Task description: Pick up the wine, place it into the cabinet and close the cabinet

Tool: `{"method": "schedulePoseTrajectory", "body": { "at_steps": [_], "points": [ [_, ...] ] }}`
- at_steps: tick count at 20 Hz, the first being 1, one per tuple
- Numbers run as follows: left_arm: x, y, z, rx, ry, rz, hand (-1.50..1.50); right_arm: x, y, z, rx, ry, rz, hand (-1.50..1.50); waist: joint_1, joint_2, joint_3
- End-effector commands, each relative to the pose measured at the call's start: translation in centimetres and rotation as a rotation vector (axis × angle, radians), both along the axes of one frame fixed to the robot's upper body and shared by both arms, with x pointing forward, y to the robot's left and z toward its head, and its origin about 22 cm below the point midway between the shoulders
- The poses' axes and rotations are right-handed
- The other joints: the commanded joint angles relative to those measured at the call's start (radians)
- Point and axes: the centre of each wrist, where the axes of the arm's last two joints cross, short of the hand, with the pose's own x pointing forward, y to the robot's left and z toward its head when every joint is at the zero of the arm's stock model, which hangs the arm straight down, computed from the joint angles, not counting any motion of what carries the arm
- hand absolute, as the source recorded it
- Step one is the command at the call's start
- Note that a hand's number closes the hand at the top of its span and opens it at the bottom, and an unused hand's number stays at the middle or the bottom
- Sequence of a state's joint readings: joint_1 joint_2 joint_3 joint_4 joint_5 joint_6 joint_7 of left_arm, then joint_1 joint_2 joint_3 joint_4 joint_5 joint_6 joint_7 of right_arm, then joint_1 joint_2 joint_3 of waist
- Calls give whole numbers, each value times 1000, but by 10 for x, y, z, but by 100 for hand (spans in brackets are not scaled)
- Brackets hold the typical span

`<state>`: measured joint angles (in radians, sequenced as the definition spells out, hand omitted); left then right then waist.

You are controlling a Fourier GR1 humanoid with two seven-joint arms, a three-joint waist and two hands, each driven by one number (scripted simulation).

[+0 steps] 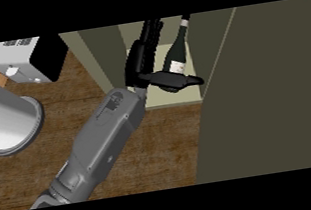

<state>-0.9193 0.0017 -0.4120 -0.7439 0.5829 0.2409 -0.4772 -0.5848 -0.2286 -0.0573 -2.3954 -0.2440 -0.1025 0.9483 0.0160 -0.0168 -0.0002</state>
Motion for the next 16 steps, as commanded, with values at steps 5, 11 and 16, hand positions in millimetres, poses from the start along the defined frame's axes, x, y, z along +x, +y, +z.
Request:
{"method": "schedulePoseTrajectory", "body": {
  "at_steps": [5, 11, 16],
  "points": [
    [-81, -33, 13, -70, 36, -18, -150, -15, -2, 6, 9, -45, 5, -150, -7, 3, 0],
    [-131, -43, 35, -151, 43, 14, -150, -12, 3, 7, 8, -49, 15, -150, -14, 7, 0],
    [-165, -26, 17, -194, 53, 58, -150, -15, 7, 2, 0, -41, -4, -150, -10, 12, 0]
  ]
}}
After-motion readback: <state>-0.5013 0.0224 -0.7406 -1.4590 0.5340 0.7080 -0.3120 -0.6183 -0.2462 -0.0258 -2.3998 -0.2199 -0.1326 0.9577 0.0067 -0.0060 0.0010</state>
